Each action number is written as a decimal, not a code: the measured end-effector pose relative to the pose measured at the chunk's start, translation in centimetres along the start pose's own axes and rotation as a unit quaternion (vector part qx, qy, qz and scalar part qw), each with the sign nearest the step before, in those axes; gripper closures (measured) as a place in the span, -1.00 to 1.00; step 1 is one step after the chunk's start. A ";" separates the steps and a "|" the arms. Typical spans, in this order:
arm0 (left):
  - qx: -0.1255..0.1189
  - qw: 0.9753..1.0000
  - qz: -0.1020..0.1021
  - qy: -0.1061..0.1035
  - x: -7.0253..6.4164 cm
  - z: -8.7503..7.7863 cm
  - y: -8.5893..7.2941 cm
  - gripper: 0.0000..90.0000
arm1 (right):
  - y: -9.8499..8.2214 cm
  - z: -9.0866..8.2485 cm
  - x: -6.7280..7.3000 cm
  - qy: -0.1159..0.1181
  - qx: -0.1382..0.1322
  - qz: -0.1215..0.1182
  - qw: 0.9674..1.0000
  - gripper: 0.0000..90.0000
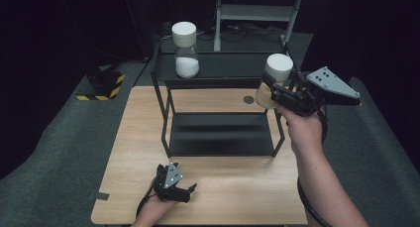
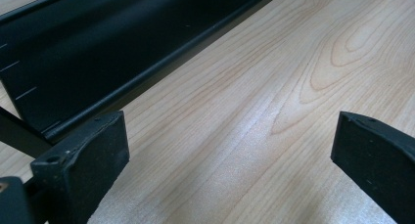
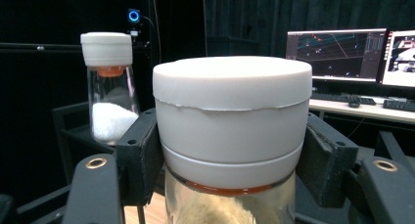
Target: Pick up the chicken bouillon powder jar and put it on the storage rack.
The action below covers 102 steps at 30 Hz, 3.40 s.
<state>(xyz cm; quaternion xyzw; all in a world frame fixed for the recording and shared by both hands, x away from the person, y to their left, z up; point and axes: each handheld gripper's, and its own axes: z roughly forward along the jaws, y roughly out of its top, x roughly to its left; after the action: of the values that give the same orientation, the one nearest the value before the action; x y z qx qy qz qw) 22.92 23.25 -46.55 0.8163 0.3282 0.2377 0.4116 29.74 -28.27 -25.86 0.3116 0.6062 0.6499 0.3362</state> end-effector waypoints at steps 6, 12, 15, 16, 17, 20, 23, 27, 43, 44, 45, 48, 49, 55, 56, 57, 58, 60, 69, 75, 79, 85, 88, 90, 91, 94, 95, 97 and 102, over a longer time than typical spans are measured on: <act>-0.002 1.000 -0.002 -0.001 0.0 0.0 -0.1 -0.98 | 0.9 0.7 0.0 -0.002 -0.004 0.002 1.000 -0.26; -0.003 1.000 -0.005 -0.001 0.0 0.0 -0.1 -0.98 | 1.8 1.4 0.1 -0.009 -0.006 0.001 1.000 -0.26; -0.003 1.000 -0.005 -0.001 0.0 0.0 -0.1 -0.98 | 2.3 1.8 0.2 -0.014 -0.008 0.000 1.000 -0.26; -0.003 1.000 -0.005 0.000 0.1 -0.1 -0.1 -0.98 | 2.5 2.1 0.1 -0.016 -0.010 -0.003 1.000 -0.26; -0.003 1.000 -0.005 0.000 0.1 -0.1 -0.1 -0.98 | 2.5 2.1 0.1 -0.016 -0.010 -0.003 1.000 -0.26; -0.004 1.000 -0.006 -0.001 0.1 -0.1 -0.1 -0.98 | 2.8 2.7 0.1 -0.020 -0.010 -0.006 1.000 -0.26; -0.004 1.000 -0.006 -0.002 0.1 -0.1 -0.1 -0.98 | 3.2 3.3 0.2 -0.024 -0.007 -0.010 1.000 -0.26; -0.005 1.000 -0.008 -0.002 0.2 -0.1 -0.2 -0.98 | 3.3 4.4 0.1 -0.030 -0.003 -0.012 0.999 -0.26; -0.009 1.000 -0.017 -0.003 0.4 -0.1 -0.3 -0.98 | 3.2 8.3 0.3 -0.040 0.004 -0.009 0.999 -0.26; -0.009 1.000 -0.017 -0.003 0.4 -0.1 -0.3 -0.98 | 3.1 8.5 0.2 -0.040 0.003 -0.009 0.999 -0.26; -0.009 1.000 -0.017 -0.003 0.4 -0.1 -0.4 -0.98 | 3.1 8.7 0.3 -0.040 0.004 -0.008 0.999 -0.26; -0.010 1.000 -0.016 -0.004 0.4 -0.2 -0.4 -0.98 | 3.1 9.1 0.3 -0.041 0.005 -0.011 0.999 -0.26; -0.010 1.000 -0.016 -0.003 0.3 -0.2 -0.4 -0.98 | 3.0 9.3 0.3 -0.043 0.004 -0.010 0.999 -0.26; -0.012 1.000 -0.015 -0.003 0.3 -0.2 -0.4 -0.98 | 2.8 9.8 0.4 -0.048 0.006 -0.009 0.999 -0.26; -0.012 1.000 -0.015 -0.003 0.3 -0.2 -0.4 -0.98 | 2.8 9.9 0.3 -0.049 0.006 -0.009 0.999 -0.26; -0.011 1.000 -0.015 -0.003 0.3 -0.2 -0.4 -0.98 | 2.8 9.9 0.3 -0.049 0.006 -0.008 0.999 -0.26; -0.011 1.000 -0.015 -0.003 0.3 -0.2 -0.4 -0.98 | 2.7 10.0 0.2 -0.049 0.006 -0.007 0.999 -0.26; -0.011 1.000 -0.016 -0.004 0.4 -0.2 -0.4 -0.98 | 2.6 10.0 0.2 -0.049 0.006 -0.006 0.999 -0.26; -0.013 1.000 -0.016 -0.005 0.4 -0.2 -0.5 -0.98 | 2.1 10.3 -0.1 -0.050 0.010 0.000 0.999 -0.26; -0.013 1.000 -0.016 -0.005 0.4 -0.2 -0.5 -0.98 | 1.9 10.3 -0.3 -0.047 0.005 0.003 0.999 -0.26; -0.013 1.000 -0.014 -0.005 0.3 -0.2 -0.5 -0.98 | 1.6 10.4 -0.2 -0.046 0.001 0.001 0.999 -0.26; -0.013 1.000 -0.014 -0.005 0.3 -0.2 -0.5 -0.98 | 1.4 10.5 -0.4 -0.043 -0.002 -0.005 0.999 -0.26; -0.013 1.000 -0.013 -0.005 0.3 -0.2 -0.5 -0.98 | 1.3 10.4 -0.5 -0.042 -0.002 -0.007 0.999 -0.26; -0.013 1.000 -0.013 -0.005 0.3 -0.2 -0.5 -0.98 | 1.2 10.4 -0.4 -0.042 -0.004 -0.009 0.999 -0.26; -0.013 1.000 -0.012 -0.005 0.3 -0.2 -0.5 -0.98 | 1.2 10.3 -0.4 -0.043 -0.005 -0.009 0.999 -0.26; -0.013 1.000 -0.013 -0.005 0.3 -0.2 -0.5 -0.98 | 1.3 10.4 -0.4 -0.043 -0.003 -0.007 0.999 -0.26; -0.013 1.000 -0.013 -0.005 0.3 -0.2 -0.5 -0.98 | 1.3 10.4 -0.4 -0.043 -0.002 -0.006 0.999 -0.26; -0.013 1.000 -0.013 -0.005 0.3 -0.2 -0.5 -0.98 | 1.4 10.4 -0.4 -0.043 -0.001 -0.004 0.999 -0.26; -0.014 1.000 -0.013 -0.006 0.4 -0.2 -0.5 -0.98 | 1.6 10.4 -0.4 -0.043 0.003 0.001 0.999 -0.46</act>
<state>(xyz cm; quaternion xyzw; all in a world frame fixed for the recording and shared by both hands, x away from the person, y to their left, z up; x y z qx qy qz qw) 22.84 23.84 -46.82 0.8077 0.3327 0.2321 0.4278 38.34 -22.62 -23.56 0.3411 0.5929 0.6345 0.3599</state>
